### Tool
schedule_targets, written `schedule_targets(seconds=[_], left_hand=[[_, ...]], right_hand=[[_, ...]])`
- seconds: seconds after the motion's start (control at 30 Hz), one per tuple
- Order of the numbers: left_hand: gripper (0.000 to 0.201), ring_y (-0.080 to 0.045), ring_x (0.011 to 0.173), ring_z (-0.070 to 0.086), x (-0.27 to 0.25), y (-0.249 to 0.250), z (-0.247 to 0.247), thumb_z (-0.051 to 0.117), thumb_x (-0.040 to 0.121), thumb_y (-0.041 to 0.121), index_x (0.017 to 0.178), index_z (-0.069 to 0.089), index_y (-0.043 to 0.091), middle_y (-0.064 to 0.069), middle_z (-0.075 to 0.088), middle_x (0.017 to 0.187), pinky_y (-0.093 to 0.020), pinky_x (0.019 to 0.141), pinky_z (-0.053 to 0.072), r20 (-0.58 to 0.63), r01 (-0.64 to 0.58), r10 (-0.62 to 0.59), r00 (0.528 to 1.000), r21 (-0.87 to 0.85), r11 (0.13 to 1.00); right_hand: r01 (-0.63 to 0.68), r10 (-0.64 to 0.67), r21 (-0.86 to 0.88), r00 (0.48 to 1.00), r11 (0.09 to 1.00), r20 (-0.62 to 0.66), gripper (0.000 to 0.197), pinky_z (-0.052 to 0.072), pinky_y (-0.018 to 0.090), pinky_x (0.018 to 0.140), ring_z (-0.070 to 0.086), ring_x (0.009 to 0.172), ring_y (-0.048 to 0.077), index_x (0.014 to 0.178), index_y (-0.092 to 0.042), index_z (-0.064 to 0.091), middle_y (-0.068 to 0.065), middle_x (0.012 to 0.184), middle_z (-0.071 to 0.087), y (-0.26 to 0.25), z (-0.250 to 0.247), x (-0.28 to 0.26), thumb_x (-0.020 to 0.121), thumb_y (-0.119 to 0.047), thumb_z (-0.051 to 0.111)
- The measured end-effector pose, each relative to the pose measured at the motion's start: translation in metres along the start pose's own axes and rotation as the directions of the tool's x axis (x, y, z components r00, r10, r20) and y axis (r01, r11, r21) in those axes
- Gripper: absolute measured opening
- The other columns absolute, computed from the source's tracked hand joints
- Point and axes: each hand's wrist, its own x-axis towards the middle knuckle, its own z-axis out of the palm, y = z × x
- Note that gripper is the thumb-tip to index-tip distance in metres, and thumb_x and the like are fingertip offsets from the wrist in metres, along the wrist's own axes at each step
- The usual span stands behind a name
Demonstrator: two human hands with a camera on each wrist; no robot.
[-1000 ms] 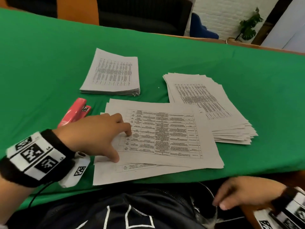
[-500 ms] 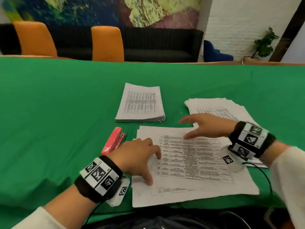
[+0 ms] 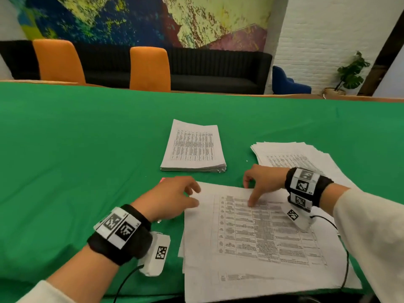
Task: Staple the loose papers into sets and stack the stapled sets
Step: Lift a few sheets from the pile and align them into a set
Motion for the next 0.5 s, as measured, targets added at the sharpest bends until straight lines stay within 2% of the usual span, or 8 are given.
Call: schedule_targets(seconds=[0.03,0.13,0.2,0.23,0.3,0.4,0.5], left_hand=[[0.027,-0.011,0.108,0.062,0.000,-0.006,-0.002,0.070,0.095,0.037,0.121,0.064,0.038,0.012,0.063,0.116,-0.029,0.086,0.053,0.000,0.036,-0.036,0.999,0.006,0.999],[0.034,-0.013,0.105,0.061,0.000,-0.016,-0.002,0.065,0.100,0.034,0.133,0.060,0.031,0.004,0.060,0.121,-0.027,0.084,0.051,0.043,0.113,-0.116,0.992,0.063,0.992],[0.040,-0.014,0.095,0.063,0.001,-0.018,-0.004,0.062,0.100,0.035,0.140,0.055,0.030,0.001,0.055,0.129,-0.027,0.071,0.051,0.034,0.160,-0.163,0.986,0.066,0.985],[0.042,-0.016,0.091,0.065,0.001,-0.018,-0.006,0.062,0.100,0.036,0.141,0.053,0.030,0.000,0.054,0.132,-0.028,0.066,0.053,0.025,0.184,-0.186,0.982,0.069,0.980],[0.046,-0.019,0.093,0.068,0.001,-0.022,-0.013,0.063,0.099,0.039,0.143,0.052,0.030,-0.002,0.053,0.134,-0.033,0.071,0.058,0.000,0.230,-0.231,0.973,0.090,0.969],[0.047,-0.017,0.102,0.064,0.000,-0.030,-0.022,0.068,0.095,0.046,0.138,0.057,0.032,0.001,0.059,0.133,-0.032,0.077,0.055,-0.037,0.265,-0.263,0.964,0.088,0.960],[0.042,-0.010,0.098,0.065,-0.005,-0.033,-0.026,0.072,0.092,0.053,0.127,0.064,0.033,0.008,0.066,0.123,-0.027,0.076,0.051,-0.046,0.216,-0.215,0.975,0.011,0.976]], right_hand=[[0.000,0.000,0.003,1.000,1.000,-0.011,0.062,0.048,0.029,0.083,0.058,0.104,0.018,0.115,-0.027,0.058,-0.003,0.118,0.059,0.000,0.003,-0.002,0.069,-0.049,0.093],[-0.025,0.025,0.015,0.999,1.000,-0.042,0.077,0.048,0.033,0.085,0.057,0.102,0.017,0.128,-0.031,0.049,-0.008,0.109,0.056,-0.003,0.006,-0.007,0.068,-0.048,0.094],[-0.038,0.038,-0.016,0.999,0.999,-0.027,0.076,0.045,0.032,0.085,0.057,0.102,0.017,0.130,-0.029,0.051,-0.009,0.109,0.055,-0.008,0.006,-0.011,0.070,-0.047,0.093],[-0.037,0.036,-0.033,0.999,0.999,-0.015,0.072,0.045,0.031,0.084,0.058,0.102,0.018,0.129,-0.026,0.054,-0.009,0.110,0.057,-0.011,0.005,-0.014,0.071,-0.047,0.093],[-0.019,0.019,-0.051,1.000,0.999,0.005,0.058,0.048,0.027,0.077,0.065,0.098,0.018,0.121,-0.020,0.066,-0.008,0.107,0.068,-0.013,0.006,-0.019,0.075,-0.046,0.090],[0.012,-0.012,0.006,1.000,1.000,0.011,0.042,0.051,0.022,0.071,0.071,0.090,0.015,0.112,-0.022,0.075,-0.007,0.102,0.076,-0.009,0.011,-0.025,0.078,-0.042,0.089],[0.044,-0.040,0.094,0.998,0.995,-0.044,0.023,0.053,0.021,0.068,0.071,0.082,0.012,0.096,-0.029,0.074,-0.009,0.094,0.075,-0.003,0.012,-0.034,0.080,-0.038,0.087]])
